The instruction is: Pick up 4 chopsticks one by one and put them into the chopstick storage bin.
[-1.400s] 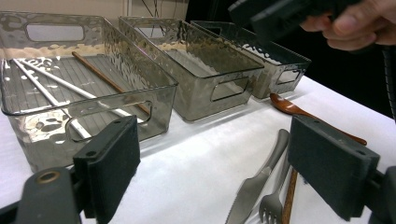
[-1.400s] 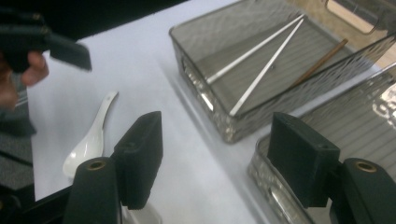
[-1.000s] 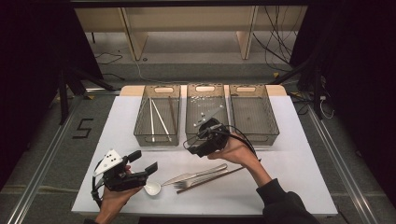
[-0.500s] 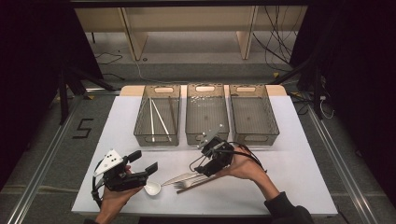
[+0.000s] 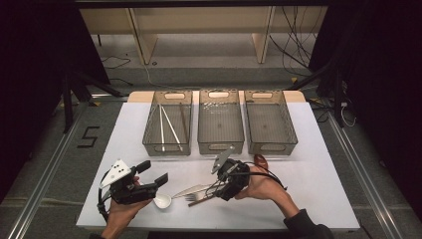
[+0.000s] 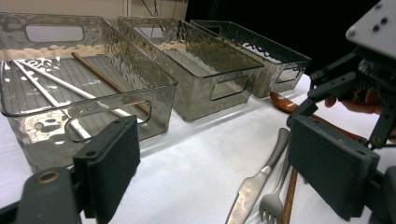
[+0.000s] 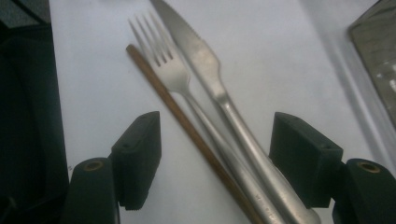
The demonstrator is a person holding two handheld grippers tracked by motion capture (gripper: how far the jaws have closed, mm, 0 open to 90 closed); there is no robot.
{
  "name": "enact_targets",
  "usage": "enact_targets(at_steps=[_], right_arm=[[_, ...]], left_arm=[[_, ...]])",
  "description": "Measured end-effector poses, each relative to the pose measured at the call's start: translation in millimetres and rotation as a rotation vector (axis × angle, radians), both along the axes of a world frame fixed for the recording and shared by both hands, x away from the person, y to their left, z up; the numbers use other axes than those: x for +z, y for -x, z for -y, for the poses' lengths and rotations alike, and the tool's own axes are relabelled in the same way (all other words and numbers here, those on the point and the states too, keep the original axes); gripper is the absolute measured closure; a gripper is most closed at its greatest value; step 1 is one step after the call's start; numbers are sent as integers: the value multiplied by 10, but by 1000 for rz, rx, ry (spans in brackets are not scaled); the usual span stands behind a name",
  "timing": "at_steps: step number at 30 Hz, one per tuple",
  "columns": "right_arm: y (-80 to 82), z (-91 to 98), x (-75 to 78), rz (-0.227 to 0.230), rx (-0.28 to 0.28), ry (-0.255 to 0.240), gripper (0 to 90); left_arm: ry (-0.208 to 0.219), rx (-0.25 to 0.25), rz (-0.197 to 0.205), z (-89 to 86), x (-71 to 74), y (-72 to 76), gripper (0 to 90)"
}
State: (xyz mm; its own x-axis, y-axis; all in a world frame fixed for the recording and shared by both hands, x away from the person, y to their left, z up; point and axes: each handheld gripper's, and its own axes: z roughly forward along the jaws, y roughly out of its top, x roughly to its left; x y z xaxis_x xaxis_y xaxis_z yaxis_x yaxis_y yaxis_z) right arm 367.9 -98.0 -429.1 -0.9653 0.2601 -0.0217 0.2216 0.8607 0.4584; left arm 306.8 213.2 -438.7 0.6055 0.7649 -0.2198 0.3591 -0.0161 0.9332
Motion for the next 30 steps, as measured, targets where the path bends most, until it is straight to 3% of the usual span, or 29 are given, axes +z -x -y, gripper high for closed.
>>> enact_targets(at_steps=[9, 22, 30], right_arm=[[53, -31, -100, -11, 55, 71, 351], [66, -49, -229, 7, 96, 166, 533], [33, -50, -274, 5, 100, 184, 595]], left_arm=[[2, 1, 1, 4, 0, 0, 166], [1, -1, 1, 4, -2, -2, 166], [1, -1, 0, 7, -2, -1, 166]])
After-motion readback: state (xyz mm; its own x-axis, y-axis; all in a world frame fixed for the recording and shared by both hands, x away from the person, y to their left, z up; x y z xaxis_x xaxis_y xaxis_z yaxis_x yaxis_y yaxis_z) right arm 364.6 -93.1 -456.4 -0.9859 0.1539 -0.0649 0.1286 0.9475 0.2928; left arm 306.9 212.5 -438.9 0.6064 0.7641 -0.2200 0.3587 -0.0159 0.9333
